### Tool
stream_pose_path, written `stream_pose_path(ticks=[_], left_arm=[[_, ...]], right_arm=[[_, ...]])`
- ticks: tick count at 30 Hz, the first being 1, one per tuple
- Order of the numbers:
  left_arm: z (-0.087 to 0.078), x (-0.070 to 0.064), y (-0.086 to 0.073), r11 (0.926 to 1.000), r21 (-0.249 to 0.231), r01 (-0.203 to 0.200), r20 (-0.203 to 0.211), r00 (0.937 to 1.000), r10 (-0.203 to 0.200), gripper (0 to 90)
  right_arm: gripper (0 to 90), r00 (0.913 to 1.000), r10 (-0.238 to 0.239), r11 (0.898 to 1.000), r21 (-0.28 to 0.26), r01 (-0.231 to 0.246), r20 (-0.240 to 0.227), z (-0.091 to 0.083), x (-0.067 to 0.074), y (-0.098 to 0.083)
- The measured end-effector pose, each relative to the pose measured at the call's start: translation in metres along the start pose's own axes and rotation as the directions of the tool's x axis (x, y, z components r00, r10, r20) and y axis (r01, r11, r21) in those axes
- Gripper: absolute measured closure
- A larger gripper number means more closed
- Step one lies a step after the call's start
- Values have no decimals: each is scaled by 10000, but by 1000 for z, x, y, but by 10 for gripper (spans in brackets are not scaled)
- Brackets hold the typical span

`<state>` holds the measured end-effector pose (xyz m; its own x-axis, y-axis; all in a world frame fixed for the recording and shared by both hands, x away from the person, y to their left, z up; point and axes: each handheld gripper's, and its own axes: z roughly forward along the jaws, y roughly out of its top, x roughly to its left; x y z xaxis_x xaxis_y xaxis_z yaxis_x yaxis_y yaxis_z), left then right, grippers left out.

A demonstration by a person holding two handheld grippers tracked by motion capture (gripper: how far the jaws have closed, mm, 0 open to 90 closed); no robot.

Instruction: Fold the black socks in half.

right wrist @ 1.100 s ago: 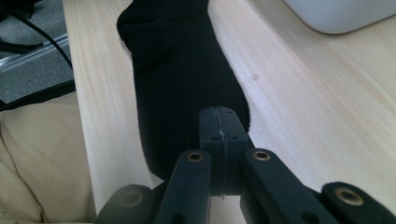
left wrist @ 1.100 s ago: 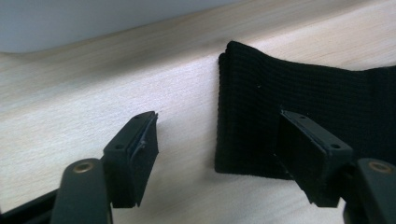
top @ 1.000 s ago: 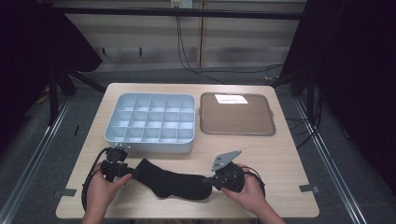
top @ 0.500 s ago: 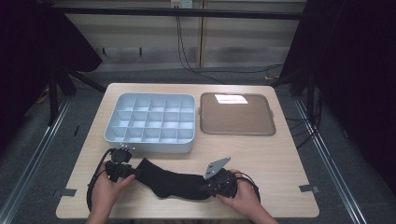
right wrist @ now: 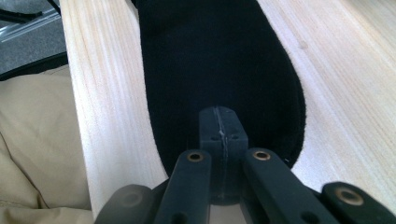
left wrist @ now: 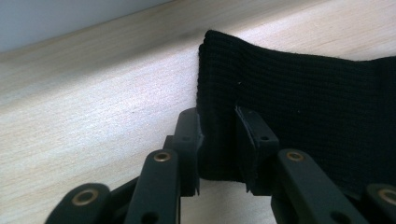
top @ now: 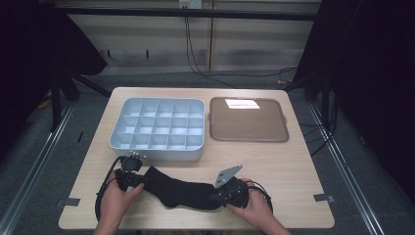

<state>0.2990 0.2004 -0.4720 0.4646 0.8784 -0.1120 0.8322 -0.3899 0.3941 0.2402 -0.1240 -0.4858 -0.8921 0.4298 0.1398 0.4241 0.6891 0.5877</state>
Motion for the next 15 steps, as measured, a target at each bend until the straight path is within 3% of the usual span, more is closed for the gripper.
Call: stream_pose_path(ticks=[9,10,15], left_arm=[[0,3,-1,9999,-78,82,362,9993,-79,780],[0,1,-1,9999,-83,-83,292,9995,85,788],[0,3,-2,9998,-117,145,466,9988,-139,796]], right_arm=[[900,9999,137,9999,-58,-137,-16,0,0,-1],[900,9998,181,9998,-48,-181,-25,1,0,-1],[900,9999,168,9998,-52,-168,-19,1,1,0]])
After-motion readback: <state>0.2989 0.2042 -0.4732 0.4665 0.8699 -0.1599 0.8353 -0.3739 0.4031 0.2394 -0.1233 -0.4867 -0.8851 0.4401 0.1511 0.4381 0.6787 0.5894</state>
